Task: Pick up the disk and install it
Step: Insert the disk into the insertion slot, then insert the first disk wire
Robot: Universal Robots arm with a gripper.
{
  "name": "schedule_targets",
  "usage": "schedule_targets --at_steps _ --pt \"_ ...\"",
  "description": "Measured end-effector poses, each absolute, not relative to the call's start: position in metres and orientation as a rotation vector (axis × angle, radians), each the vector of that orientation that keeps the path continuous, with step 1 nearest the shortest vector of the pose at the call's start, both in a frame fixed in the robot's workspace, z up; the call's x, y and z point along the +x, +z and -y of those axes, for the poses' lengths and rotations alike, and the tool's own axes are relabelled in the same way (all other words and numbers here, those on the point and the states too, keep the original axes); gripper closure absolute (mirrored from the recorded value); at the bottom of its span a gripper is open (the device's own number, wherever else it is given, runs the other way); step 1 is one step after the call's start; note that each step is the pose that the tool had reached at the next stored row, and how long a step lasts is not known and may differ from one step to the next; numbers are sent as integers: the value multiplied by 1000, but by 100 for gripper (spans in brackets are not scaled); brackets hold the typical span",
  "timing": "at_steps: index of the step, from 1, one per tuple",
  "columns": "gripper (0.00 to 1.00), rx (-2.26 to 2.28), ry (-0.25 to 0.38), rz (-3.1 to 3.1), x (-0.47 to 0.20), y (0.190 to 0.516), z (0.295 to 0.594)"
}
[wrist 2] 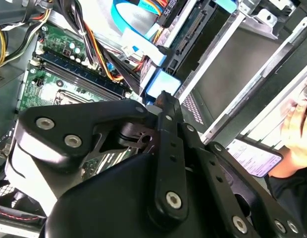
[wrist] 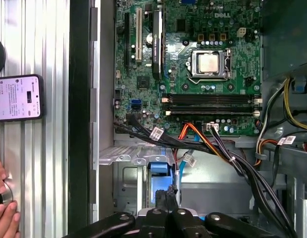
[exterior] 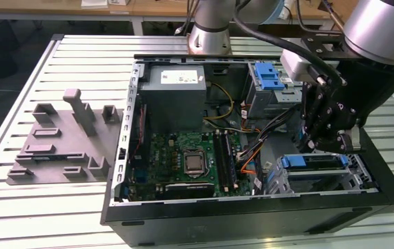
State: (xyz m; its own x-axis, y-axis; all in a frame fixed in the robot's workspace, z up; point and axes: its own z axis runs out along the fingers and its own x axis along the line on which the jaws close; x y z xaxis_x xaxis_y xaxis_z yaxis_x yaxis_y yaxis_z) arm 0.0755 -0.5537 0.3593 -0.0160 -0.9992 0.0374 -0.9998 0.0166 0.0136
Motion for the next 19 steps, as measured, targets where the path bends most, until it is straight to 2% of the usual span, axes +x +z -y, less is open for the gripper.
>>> schedule_targets --at_steps 19 --pt "89 2178 26 2213 76 351 554"
